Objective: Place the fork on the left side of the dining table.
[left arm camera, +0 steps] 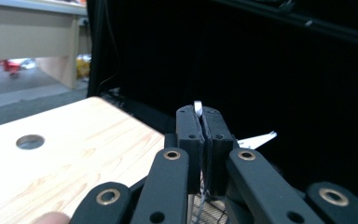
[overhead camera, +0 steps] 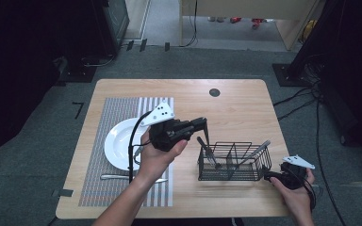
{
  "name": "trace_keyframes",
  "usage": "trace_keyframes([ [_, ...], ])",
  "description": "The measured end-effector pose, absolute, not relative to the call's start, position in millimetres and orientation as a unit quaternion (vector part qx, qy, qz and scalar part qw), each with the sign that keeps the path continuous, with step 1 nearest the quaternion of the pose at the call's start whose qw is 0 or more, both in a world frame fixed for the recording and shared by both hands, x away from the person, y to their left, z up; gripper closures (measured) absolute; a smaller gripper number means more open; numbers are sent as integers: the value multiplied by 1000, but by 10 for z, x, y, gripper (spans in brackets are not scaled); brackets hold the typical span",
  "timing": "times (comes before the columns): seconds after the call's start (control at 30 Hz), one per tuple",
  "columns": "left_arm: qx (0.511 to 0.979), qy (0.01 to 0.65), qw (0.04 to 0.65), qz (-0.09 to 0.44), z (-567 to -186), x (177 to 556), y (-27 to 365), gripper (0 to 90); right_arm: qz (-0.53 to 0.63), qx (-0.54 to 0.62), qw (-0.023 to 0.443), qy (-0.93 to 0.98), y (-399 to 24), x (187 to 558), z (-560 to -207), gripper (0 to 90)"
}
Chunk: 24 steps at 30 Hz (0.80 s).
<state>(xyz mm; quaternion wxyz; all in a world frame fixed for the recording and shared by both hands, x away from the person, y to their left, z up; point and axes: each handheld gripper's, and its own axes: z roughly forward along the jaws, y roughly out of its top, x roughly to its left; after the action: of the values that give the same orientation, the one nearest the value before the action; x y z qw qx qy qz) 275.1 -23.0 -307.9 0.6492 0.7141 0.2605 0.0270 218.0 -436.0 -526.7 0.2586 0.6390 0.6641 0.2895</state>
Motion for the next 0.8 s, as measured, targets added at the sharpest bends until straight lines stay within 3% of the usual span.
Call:
trace_keyframes([
  [0.4,681,276,676,53,-2856,2812,124,891,289,639,259,664,-4360,2180,-5267,26],
  [0.8,652,324,679,92,-2901,3003,461,891,289,639,259,664,-4360,2180,-5267,26],
])
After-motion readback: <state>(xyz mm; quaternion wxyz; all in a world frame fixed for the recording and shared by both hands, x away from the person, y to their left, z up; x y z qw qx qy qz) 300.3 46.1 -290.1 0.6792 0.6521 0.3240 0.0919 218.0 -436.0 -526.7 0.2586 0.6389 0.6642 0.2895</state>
